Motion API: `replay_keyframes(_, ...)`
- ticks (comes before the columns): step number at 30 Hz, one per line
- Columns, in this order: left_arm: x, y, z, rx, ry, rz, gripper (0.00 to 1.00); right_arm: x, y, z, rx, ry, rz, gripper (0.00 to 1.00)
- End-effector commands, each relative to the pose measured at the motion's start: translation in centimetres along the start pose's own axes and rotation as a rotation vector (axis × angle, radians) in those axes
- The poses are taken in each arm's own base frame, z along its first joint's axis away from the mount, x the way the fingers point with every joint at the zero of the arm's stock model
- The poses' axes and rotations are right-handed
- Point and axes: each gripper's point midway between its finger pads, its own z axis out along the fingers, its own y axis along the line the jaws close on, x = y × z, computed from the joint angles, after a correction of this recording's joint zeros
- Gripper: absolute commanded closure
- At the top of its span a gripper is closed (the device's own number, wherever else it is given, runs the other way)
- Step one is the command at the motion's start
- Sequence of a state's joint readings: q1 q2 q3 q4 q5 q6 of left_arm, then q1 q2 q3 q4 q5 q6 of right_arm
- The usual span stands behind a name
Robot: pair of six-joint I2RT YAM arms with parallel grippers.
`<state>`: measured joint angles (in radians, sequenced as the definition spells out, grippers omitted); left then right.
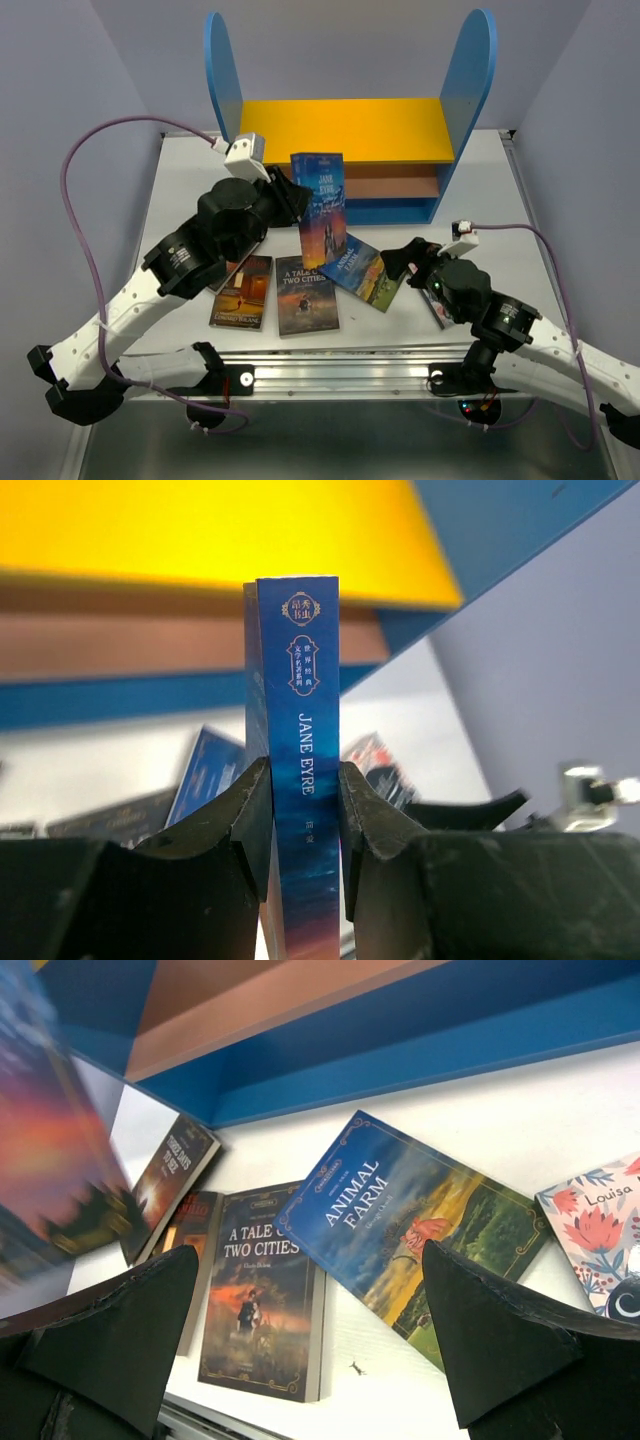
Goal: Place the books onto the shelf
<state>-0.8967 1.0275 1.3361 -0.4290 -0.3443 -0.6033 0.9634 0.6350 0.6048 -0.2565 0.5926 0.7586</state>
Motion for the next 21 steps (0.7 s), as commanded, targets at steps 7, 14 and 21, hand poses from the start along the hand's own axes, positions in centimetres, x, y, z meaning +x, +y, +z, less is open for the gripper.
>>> replay_keyframes(7, -20.2, -10.6, -2.8, 0.246, -0.589, -0.083, 1.00, -2.0, -0.4, -0.3, 0.032, -0.086, 0.042, 0.00)
replay_keyframes(14, -25.1, -11.2, 4.2, 0.203, -0.664, -0.119, 1.00, -2.8, -0.2, -0.3, 0.038, -0.105, 0.022, 0.00)
replay_keyframes(21, -27.0, -9.6, 13.0, 0.152, -0.723, -0.216, 1.00, -3.4, -0.1, -0.2, 0.054, -0.120, 0.009, 0.00)
